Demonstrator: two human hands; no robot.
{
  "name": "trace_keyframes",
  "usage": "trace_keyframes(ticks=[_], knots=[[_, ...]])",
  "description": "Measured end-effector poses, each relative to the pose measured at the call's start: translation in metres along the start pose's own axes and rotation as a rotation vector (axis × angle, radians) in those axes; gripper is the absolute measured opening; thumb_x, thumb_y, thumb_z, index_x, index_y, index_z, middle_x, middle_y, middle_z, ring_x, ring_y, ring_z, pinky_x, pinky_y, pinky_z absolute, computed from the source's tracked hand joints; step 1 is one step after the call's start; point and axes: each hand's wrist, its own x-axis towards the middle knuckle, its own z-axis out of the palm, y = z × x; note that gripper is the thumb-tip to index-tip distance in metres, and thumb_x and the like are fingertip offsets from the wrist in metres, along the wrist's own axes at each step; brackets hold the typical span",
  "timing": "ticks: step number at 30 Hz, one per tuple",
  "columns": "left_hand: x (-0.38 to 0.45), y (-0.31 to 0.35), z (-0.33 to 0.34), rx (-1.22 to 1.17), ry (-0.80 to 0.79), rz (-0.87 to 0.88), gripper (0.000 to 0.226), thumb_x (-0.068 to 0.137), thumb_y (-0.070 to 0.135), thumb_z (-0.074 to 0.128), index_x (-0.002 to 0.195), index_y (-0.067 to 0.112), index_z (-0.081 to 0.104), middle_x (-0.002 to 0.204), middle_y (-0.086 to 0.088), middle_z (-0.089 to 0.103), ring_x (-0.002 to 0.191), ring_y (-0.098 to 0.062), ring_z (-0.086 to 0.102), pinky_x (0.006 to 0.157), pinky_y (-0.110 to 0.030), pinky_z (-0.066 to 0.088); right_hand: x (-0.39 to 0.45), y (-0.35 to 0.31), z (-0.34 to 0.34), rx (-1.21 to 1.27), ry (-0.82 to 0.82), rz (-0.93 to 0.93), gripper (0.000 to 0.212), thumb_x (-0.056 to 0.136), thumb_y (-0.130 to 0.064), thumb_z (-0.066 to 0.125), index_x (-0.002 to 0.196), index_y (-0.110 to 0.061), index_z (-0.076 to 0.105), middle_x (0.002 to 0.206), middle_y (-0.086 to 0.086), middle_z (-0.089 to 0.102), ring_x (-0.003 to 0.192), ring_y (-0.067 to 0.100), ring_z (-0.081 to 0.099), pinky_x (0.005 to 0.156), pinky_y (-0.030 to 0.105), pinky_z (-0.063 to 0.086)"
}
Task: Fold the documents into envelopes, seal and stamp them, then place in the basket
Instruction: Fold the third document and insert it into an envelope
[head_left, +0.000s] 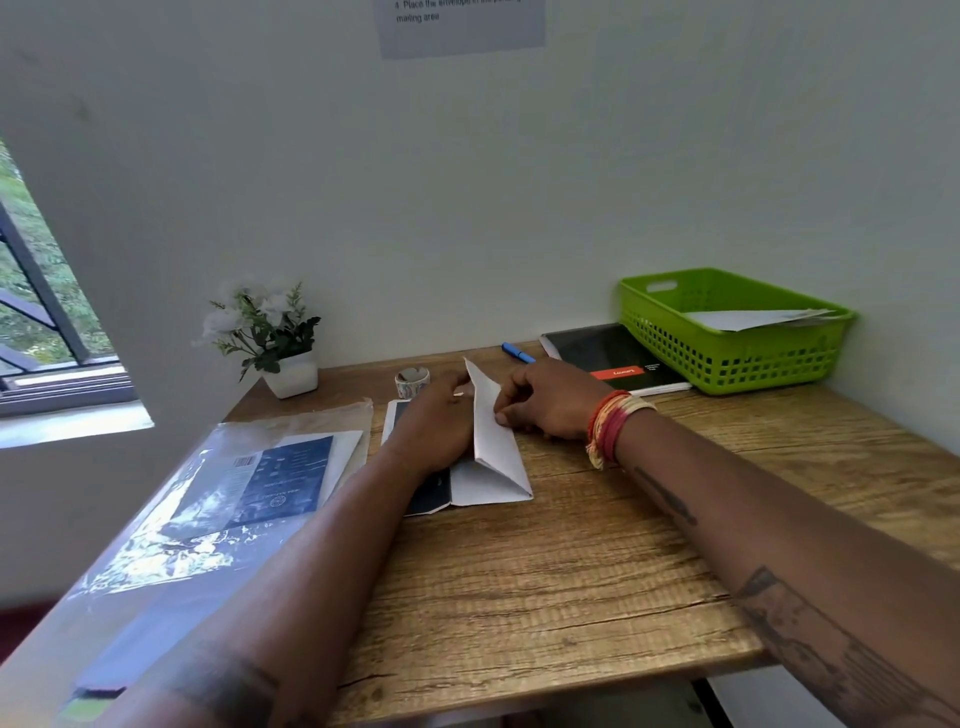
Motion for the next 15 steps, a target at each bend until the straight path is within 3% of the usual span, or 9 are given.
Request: trace_keyframes(ticks=[3, 5, 8, 11, 15], knots=[[-0.004, 0.004, -0.002, -0.101, 0.028, -0.035, 0.043, 0.103, 0.042, 0.039, 0.141, 0.029, 0.054, 0.132, 0.004, 0.062, 0.117, -0.02, 0.06, 0.103, -0.046, 0.049, 0.002, -0.003, 0.003, -0.12, 0.006, -0.026, 0.019, 0.091, -0.033, 0.071, 0.108, -0.025, 0.074, 0.109, -0.011, 0.067, 0.096, 0.006, 0.056, 0.084, 0.022, 0.042], [-0.003, 0.004, -0.003, -0.108, 0.039, -0.057, 0.052, 0.099, 0.049, 0.039, 0.144, 0.026, 0.051, 0.139, 0.001, 0.058, 0.125, -0.025, 0.057, 0.107, -0.05, 0.046, 0.003, -0.003, 0.005, -0.154, -0.007, -0.031, 0.019, 0.092, -0.033, 0.071, 0.11, -0.026, 0.072, 0.113, -0.01, 0.067, 0.1, 0.008, 0.056, 0.088, 0.024, 0.043], [-0.003, 0.002, -0.006, 0.012, 0.029, -0.063, 0.055, 0.102, 0.033, 0.051, 0.155, 0.028, 0.035, 0.152, -0.004, 0.048, 0.135, -0.026, 0.05, 0.11, -0.038, 0.042, 0.005, -0.002, 0.007, -0.181, 0.0, -0.051, 0.017, 0.092, -0.031, 0.07, 0.109, -0.027, 0.072, 0.115, -0.009, 0.068, 0.1, 0.008, 0.056, 0.088, 0.024, 0.044], [-0.003, -0.003, -0.012, 0.213, -0.002, -0.009, 0.069, 0.102, 0.022, 0.057, 0.16, 0.033, 0.021, 0.152, -0.005, 0.05, 0.136, -0.023, 0.049, 0.102, -0.029, 0.038, 0.008, -0.002, 0.009, -0.218, 0.014, -0.059, 0.016, 0.092, -0.033, 0.071, 0.107, -0.028, 0.071, 0.114, -0.009, 0.068, 0.101, 0.008, 0.058, 0.086, 0.023, 0.043], [-0.003, -0.008, -0.009, 0.421, -0.071, 0.041, 0.061, 0.104, 0.024, 0.053, 0.157, 0.039, 0.027, 0.16, -0.003, 0.038, 0.142, -0.021, 0.042, 0.11, -0.028, 0.035, 0.007, -0.002, 0.007, -0.25, 0.013, -0.063, 0.018, 0.092, -0.037, 0.07, 0.108, -0.029, 0.071, 0.113, -0.01, 0.066, 0.102, 0.009, 0.057, 0.084, 0.024, 0.043]])
